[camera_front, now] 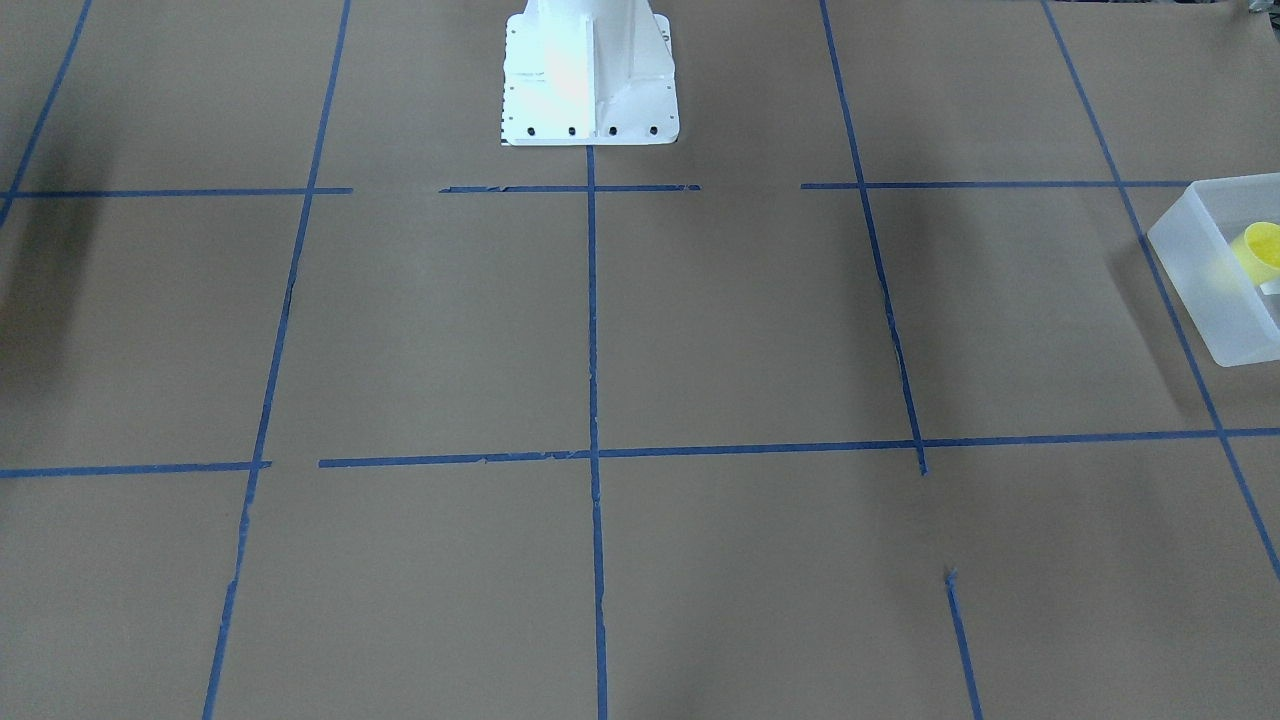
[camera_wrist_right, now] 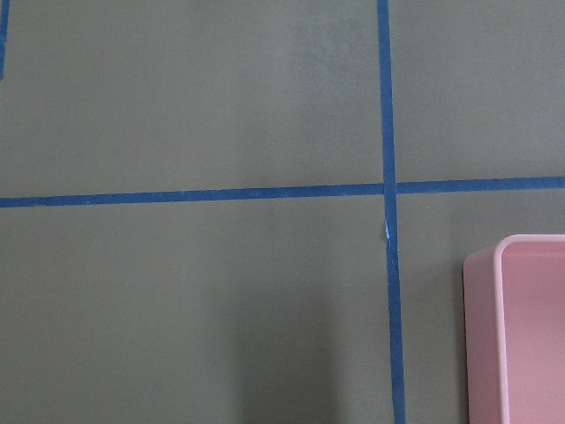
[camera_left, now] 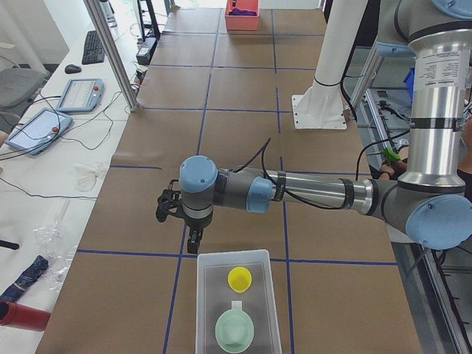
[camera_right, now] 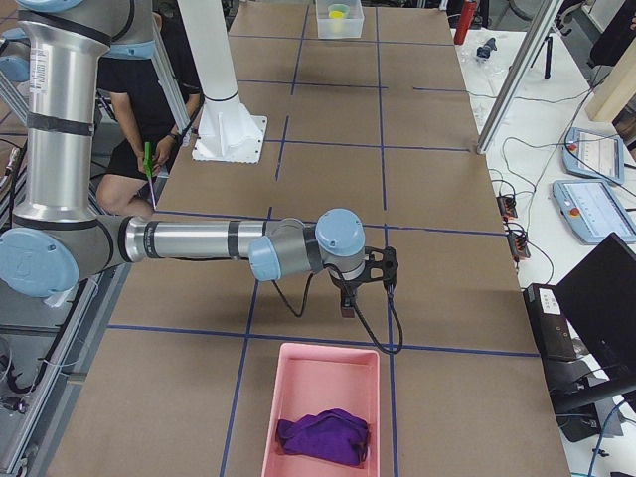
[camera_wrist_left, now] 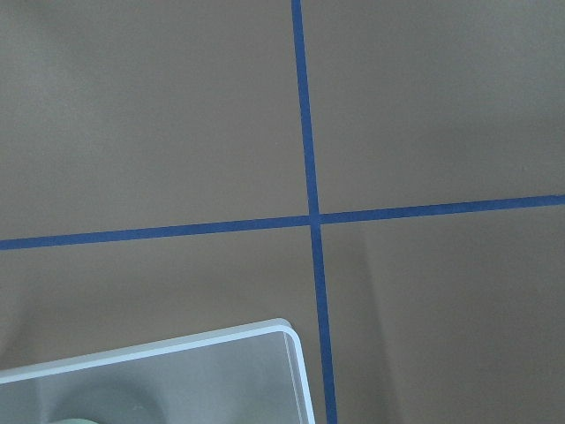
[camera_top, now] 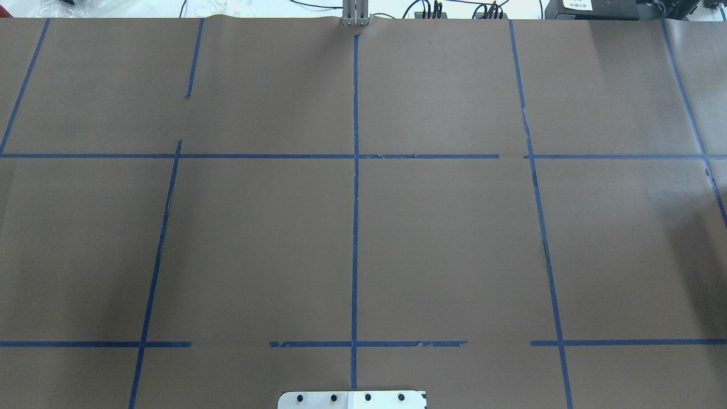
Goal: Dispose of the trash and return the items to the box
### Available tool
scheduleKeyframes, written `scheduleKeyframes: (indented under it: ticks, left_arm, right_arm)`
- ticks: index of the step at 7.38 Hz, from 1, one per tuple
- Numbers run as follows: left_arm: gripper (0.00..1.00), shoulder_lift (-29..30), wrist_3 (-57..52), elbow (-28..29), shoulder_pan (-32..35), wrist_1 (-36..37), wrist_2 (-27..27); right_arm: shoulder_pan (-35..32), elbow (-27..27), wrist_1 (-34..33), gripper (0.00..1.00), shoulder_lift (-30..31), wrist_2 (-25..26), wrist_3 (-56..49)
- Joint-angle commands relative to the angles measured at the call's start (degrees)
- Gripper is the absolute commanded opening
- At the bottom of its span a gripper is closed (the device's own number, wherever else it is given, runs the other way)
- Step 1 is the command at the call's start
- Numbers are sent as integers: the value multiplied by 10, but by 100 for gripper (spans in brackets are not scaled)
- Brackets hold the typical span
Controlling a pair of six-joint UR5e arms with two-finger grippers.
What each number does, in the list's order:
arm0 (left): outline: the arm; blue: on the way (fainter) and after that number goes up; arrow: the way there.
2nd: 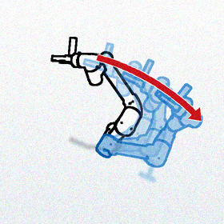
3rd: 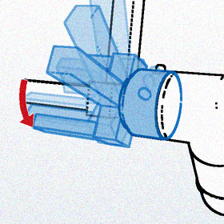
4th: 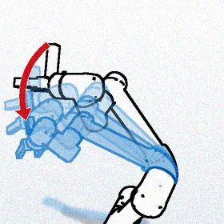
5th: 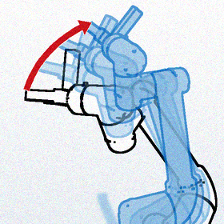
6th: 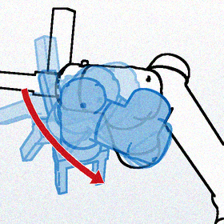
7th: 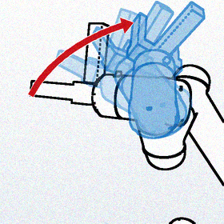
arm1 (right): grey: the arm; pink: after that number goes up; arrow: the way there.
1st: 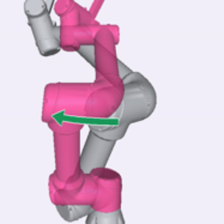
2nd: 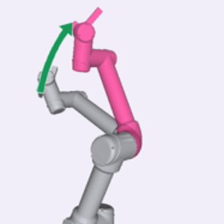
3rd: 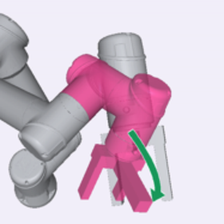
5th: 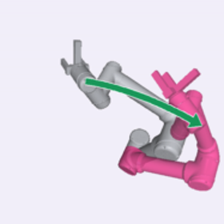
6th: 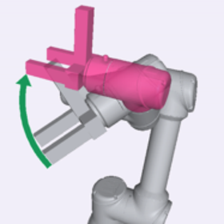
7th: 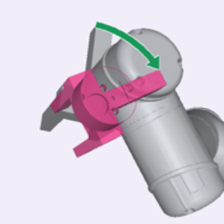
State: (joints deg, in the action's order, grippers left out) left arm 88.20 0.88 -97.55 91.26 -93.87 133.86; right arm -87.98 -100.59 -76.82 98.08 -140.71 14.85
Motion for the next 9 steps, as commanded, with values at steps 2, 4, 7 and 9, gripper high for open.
scheduleKeyframes:
  ticks: [2, 4, 7, 9]
  left_arm:
    - [100, 0, 0, -1, 0, 0, 1]
    - [100, 0, 0, -1, -1, -1, 1]
    - [100, 0, 0, -6, -1, 0, 0]
    - [100, 0, 0, -6, -1, 0, 0]
  right_arm:
    - [-1, 0, 0, 100, 3, -1, 0]
    - [-1, -1, -2, 100, 3, 5, 0]
    - [1, 3, -10, 100, 17, 53, -7]
    - [5, -2, -45, 100, 17, 53, -26]
